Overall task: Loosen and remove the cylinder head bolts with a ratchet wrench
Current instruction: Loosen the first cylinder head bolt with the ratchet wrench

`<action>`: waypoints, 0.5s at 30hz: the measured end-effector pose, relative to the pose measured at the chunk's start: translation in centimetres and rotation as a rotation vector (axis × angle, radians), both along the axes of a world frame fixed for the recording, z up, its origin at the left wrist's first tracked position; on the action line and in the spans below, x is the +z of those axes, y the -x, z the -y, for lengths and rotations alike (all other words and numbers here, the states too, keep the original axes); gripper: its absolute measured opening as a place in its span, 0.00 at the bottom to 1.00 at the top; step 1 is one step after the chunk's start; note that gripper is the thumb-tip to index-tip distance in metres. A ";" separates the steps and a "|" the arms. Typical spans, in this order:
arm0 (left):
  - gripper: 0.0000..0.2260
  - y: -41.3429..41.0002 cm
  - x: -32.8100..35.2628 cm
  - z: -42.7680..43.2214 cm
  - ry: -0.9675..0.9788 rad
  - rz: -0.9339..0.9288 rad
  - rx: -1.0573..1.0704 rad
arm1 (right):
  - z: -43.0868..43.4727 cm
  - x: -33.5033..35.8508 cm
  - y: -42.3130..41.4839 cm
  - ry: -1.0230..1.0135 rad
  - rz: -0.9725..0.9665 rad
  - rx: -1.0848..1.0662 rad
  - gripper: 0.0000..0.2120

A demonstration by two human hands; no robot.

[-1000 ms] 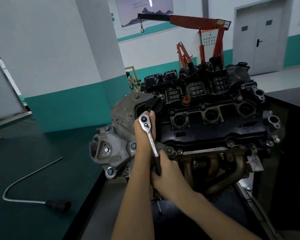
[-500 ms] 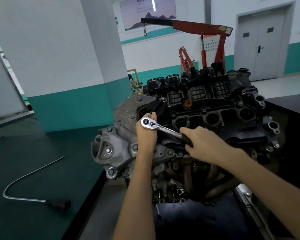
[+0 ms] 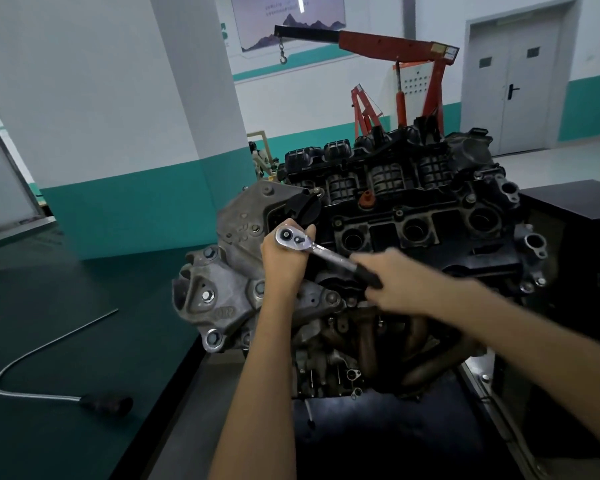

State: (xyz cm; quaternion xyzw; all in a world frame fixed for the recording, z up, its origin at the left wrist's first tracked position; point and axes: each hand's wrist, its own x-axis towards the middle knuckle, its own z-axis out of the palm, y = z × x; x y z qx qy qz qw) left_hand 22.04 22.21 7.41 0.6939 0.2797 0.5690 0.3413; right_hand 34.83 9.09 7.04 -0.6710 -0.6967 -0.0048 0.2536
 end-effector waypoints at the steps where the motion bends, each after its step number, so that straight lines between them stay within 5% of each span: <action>1: 0.15 0.1 -0.1 0.0 0.001 0.014 -0.040 | -0.2 1.7 -1.5 0.014 0.148 -0.029 0.10; 3: 0.16 0.1 0.0 -0.1 0.018 -0.011 -0.074 | -0.9 4.1 -3.0 -0.009 0.370 -0.084 0.14; 6: 0.18 -0.2 0.3 -0.5 0.055 -0.057 -0.048 | -0.9 3.5 -1.8 -0.105 0.386 -0.125 0.10; 15: 0.21 -0.3 0.0 -0.2 -0.109 -0.050 0.043 | -1.1 -7.4 10.6 -0.231 -0.475 -0.152 0.12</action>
